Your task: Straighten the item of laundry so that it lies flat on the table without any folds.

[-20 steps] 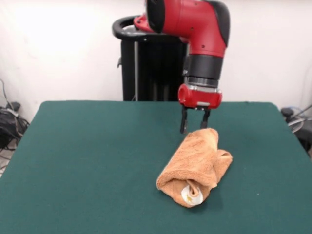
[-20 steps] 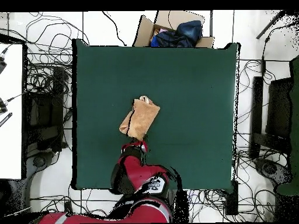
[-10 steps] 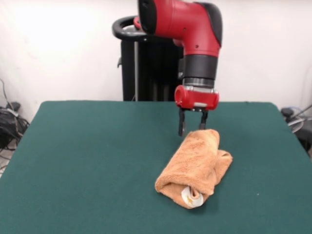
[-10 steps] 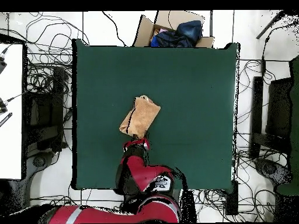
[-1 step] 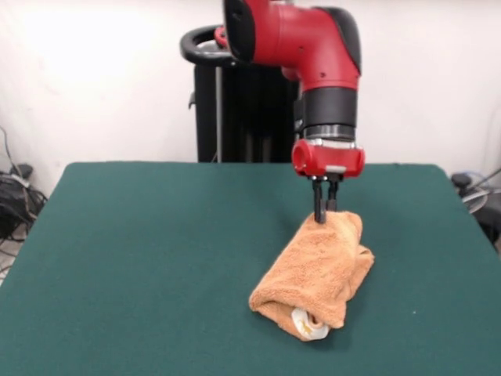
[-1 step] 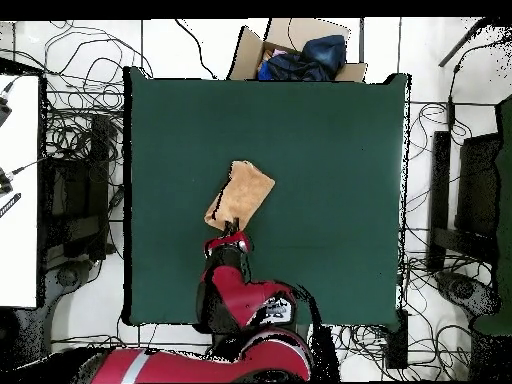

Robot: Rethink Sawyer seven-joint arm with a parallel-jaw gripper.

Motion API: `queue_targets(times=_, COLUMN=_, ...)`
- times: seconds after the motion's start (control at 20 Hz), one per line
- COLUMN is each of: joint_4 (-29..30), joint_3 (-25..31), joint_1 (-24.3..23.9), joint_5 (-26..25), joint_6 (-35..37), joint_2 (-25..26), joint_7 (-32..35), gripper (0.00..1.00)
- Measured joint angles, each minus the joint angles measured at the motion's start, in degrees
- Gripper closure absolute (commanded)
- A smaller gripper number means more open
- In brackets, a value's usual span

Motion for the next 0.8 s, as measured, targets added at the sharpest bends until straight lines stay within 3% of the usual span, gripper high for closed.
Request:
queue_targets(times=0.5, joint_4=0.0, joint_3=1.0, joint_1=-1.4, joint_5=-0.3, joint_6=-0.8, joint_2=0.0, joint_7=0.0, gripper=1.00)
queue_targets(times=0.8, joint_4=1.6, joint_3=4.6, joint_1=-6.3, joint_5=-6.5, joint_6=-0.8, joint_2=-3.8, joint_7=0.1, gripper=1.00)
